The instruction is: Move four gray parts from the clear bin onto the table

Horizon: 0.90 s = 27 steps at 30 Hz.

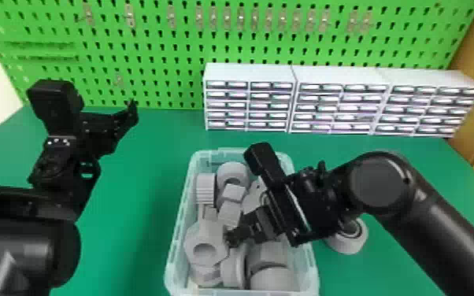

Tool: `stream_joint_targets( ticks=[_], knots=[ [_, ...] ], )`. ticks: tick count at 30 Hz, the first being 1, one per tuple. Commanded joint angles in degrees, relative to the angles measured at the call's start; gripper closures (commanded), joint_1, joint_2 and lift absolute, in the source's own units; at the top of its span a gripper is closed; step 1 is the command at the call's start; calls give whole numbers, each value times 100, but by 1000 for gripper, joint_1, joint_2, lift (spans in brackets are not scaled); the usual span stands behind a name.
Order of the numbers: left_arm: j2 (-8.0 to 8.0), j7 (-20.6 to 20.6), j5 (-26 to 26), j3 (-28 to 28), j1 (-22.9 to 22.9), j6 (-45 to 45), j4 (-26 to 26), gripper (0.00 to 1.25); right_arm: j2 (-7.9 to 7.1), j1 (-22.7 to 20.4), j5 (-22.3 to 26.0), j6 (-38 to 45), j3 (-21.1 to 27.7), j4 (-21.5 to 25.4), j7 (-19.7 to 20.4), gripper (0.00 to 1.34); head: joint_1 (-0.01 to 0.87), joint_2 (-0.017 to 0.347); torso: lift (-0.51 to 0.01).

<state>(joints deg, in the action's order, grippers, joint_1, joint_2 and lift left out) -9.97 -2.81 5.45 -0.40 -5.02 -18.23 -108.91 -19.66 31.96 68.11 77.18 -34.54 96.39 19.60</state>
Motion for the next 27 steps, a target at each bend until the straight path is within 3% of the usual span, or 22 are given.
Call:
stream_joint_targets(
  ticks=[1, 16, 27],
  knots=[
    [4, 0, 0, -4, 1, 4, 1, 236, -3, 74, 106, -2, -79, -130, 0, 521, 678, 34, -50],
    [4, 8, 0, -13, -16, 4, 10, 236, -3, 135, 106, -2, -123, -191, 0, 521, 678, 34, -50],
    [4, 8, 0, -39, -34, 4, 28, 236, 146, 249, 36, 42, -202, -376, 0, 522, 678, 34, -50]
  ],
)
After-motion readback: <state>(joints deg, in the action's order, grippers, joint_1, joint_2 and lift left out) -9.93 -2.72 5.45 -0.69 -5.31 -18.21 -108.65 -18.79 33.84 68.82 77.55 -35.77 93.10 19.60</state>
